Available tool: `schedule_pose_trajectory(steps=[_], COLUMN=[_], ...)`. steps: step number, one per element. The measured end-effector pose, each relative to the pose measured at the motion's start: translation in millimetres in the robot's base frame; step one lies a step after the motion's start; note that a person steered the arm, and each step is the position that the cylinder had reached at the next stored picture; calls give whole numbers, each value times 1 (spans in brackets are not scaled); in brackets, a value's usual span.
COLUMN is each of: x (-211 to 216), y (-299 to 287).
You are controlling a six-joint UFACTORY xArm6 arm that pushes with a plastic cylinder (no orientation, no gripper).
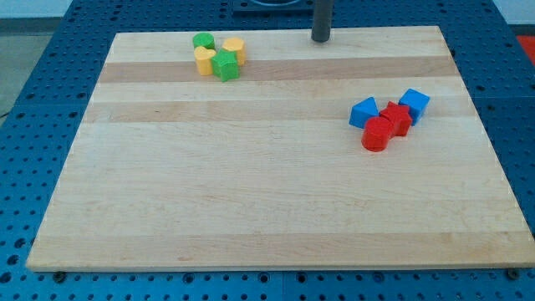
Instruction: Point your arm at the top right side of the board
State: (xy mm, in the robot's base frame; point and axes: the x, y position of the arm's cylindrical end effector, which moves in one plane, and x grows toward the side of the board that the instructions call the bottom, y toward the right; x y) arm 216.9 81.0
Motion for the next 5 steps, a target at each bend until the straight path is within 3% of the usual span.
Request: schedule_pose_trajectory(steps=[5], x=[1], y=[19])
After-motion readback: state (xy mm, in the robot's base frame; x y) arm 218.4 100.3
